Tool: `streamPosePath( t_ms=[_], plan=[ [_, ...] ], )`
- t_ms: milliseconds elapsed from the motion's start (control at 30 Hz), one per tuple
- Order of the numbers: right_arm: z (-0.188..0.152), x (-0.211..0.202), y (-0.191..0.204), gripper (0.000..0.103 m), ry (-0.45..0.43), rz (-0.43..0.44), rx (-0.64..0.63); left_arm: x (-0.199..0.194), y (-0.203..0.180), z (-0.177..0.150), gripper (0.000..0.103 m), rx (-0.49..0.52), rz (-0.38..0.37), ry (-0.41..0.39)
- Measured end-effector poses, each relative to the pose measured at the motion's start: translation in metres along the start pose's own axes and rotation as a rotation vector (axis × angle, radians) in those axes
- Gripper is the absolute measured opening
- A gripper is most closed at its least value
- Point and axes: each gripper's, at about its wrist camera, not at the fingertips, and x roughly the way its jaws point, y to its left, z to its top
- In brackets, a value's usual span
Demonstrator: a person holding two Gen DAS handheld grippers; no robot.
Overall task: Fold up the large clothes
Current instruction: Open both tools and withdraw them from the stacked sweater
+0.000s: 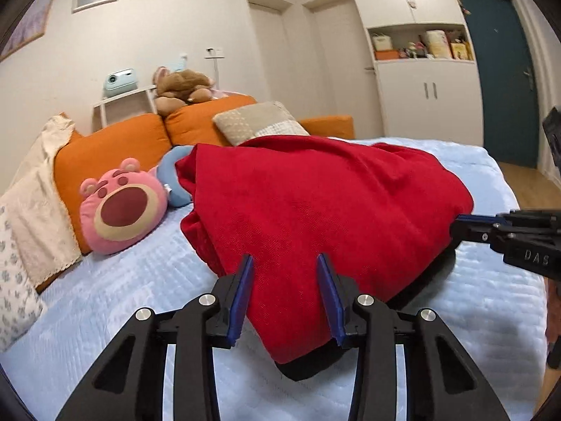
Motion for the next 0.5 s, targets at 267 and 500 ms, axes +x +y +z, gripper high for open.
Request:
streamPosePath(
  t_ms=[267, 500],
  plan=[
    [0.001, -0.001, 0.003, 0.020, 0.061, 0.007, -0.008, -0.001, 0.000, -0.001, 0.054, -0.043, 0.017, 0.013],
    [-0.035, -0.063, 0.040, 0.064, -0.081, -0.038, -0.128, -0.063, -0.006, -0.023, 0.099, -0.175, 0.048, -0.058]
  ],
)
